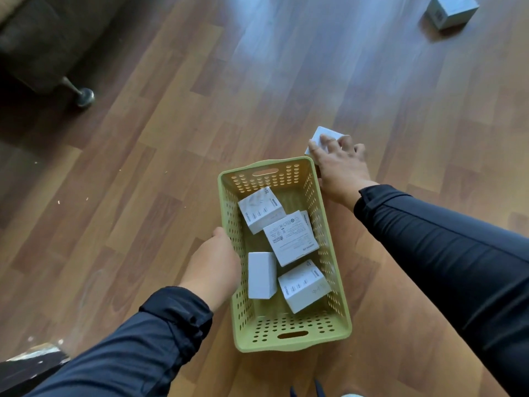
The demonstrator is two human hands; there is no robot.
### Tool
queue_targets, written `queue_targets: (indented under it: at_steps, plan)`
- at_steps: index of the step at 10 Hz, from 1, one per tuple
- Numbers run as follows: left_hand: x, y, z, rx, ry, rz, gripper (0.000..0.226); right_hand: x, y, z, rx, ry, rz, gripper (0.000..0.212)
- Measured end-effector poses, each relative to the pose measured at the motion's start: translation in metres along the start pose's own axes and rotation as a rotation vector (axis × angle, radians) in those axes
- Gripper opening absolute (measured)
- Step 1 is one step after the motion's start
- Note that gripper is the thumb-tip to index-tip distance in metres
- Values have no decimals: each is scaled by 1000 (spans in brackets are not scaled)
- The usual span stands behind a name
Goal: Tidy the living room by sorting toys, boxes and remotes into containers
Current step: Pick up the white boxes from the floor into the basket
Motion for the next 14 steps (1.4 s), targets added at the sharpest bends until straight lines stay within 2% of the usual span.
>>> queue_targets:
  at_steps: [1, 2, 3, 4, 6, 7, 8, 9, 10, 11, 12, 13, 14]
  plan:
    - [-29, 16, 7, 307, -335, -178, 18, 2, 7, 3, -7, 5, 41, 69]
    - [-22, 10, 1, 33, 39, 40, 26, -3, 8, 3, 95, -142, 7, 65]
    - [-17, 6, -3, 68, 34, 10, 31, -7, 8, 6, 127, -170, 8, 62]
    - [-19, 10, 1, 99, -38, -57, 31, -6, 9, 9, 52, -111, -19, 58]
    - [-19, 16, -1, 169, -76, -90, 33, -14, 19, 21, 7, -233, -237, 66]
    - [-19, 22, -2, 185, -70, -87, 34, -18, 31, 44, -99, -386, -422, 67]
    - [-18, 23, 0, 202, -57, -77, 27, -11, 48, 72, -254, -497, -460, 65]
    - [-13, 21, 0, 242, 65, -50, 11, 9, 69, 91, -287, -580, -311, 64]
    - [-12, 24, 3, 254, 253, -35, 6, 30, 91, 90, -129, -514, -135, 68]
    - [-18, 30, 11, 246, 407, -29, 8, 35, 111, 78, -30, -429, -48, 82]
    - [-19, 30, 17, 228, 445, -37, 10, 28, 118, 73, -43, -485, -73, 74]
    - [-21, 27, 24, 215, 484, -47, 11, 20, 120, 69, -119, -496, -145, 47]
    - [-33, 25, 34, 192, 475, -103, 14, 13, 124, 69, -141, -601, -143, 51]
Point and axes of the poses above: each hand's wrist, its own y-axis away from the middle knuckle, its own z-axis out of the back of the hand, x = y × z, the point moved 2 cm from there along -y, towards the middle knuckle, and after that the axes turned 11 degrees about -z, right-handed, at the moved point
